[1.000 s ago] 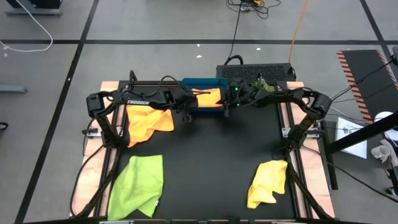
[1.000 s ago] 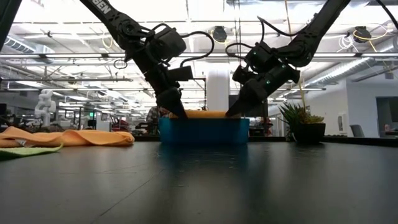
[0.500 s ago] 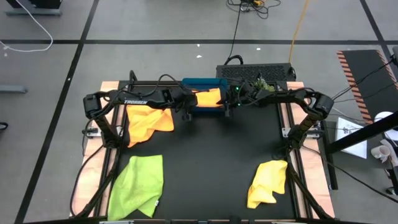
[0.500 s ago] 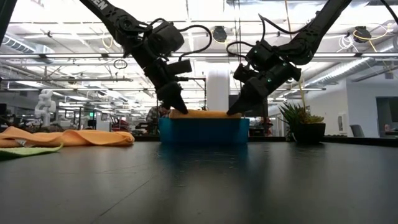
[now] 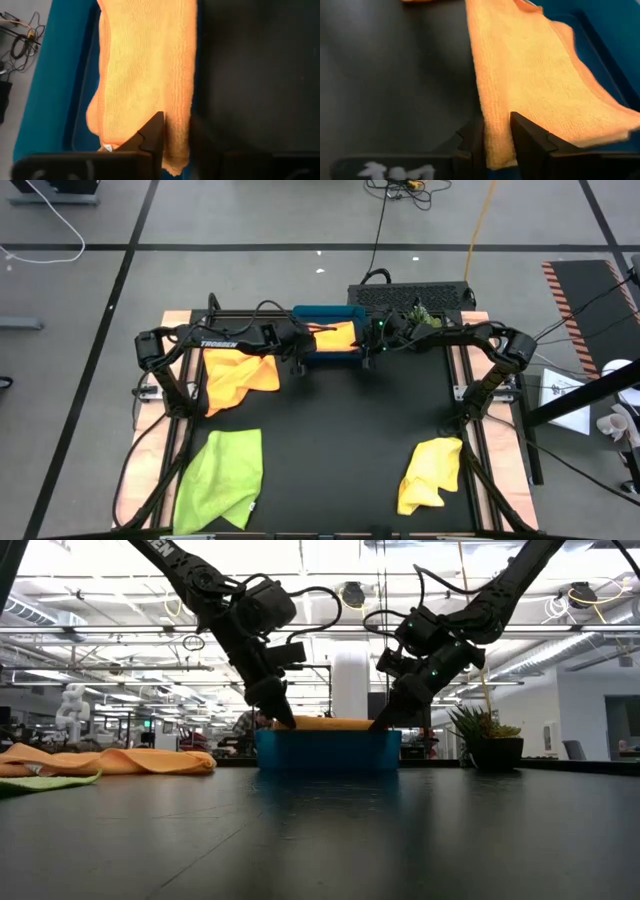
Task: Fold microfiber towels
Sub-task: Put the orange microfiber cloth into the dark blue bin
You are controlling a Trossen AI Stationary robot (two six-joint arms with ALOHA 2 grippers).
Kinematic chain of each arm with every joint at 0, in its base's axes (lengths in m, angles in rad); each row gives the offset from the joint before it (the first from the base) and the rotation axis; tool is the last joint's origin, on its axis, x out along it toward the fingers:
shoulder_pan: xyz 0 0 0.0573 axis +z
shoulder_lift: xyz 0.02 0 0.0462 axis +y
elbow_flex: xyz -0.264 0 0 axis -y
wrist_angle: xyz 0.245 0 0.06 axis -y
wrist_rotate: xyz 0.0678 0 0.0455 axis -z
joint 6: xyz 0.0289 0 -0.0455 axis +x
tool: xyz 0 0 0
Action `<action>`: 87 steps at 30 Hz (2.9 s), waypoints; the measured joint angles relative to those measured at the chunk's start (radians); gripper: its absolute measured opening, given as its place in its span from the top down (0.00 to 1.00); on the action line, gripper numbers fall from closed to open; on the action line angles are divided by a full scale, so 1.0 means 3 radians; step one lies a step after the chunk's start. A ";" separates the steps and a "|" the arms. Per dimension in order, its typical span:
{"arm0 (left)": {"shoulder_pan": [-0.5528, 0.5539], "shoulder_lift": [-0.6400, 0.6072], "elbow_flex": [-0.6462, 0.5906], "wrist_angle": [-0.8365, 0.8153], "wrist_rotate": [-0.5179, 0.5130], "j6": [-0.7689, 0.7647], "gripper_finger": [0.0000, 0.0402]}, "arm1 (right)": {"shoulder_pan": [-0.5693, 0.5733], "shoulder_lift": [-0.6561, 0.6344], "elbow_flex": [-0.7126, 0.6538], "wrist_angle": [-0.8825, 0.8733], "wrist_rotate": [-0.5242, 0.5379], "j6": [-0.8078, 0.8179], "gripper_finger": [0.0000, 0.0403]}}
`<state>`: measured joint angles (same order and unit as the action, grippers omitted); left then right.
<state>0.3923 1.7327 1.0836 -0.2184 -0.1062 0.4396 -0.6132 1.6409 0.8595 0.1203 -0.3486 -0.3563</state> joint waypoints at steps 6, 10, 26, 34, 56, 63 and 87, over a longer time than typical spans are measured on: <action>0.0004 0.0000 0.0000 0.0006 -0.0001 0.0113 0.98 | 0.0006 0.0000 0.0001 -0.0013 0.0046 -0.0080 0.97; 0.0004 0.0000 0.0000 0.0011 -0.0076 0.0187 0.98 | 0.0006 0.0000 -0.0001 0.0001 0.0053 -0.0087 0.97; 0.0043 -0.0289 0.0004 0.0061 -0.0153 0.0270 0.99 | -0.0003 -0.0481 -0.0001 -0.0051 0.0135 -0.0082 1.00; 0.0033 -0.0247 0.0004 0.0015 0.0045 0.0132 0.99 | -0.0001 -0.0347 0.0001 -0.0295 0.0102 0.0048 0.96; 0.0009 -0.0251 0.0003 0.0125 -0.0058 0.0143 1.00 | -0.0008 -0.0348 -0.0001 -0.0210 0.0214 -0.0120 0.98; 0.0130 -0.0251 0.0003 0.0458 -0.0286 0.0348 1.00 | -0.0119 -0.0416 -0.0001 0.0177 0.0342 -0.0182 0.99; 0.0539 -0.0252 0.0003 0.1701 -0.0350 0.0922 0.99 | -0.0580 -0.0649 0.0007 0.1047 0.0447 -0.0262 1.00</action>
<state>0.5542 1.6569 1.0843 0.2918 -0.2113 0.7162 -0.7871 1.4463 0.8616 0.4345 -0.2145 -0.4347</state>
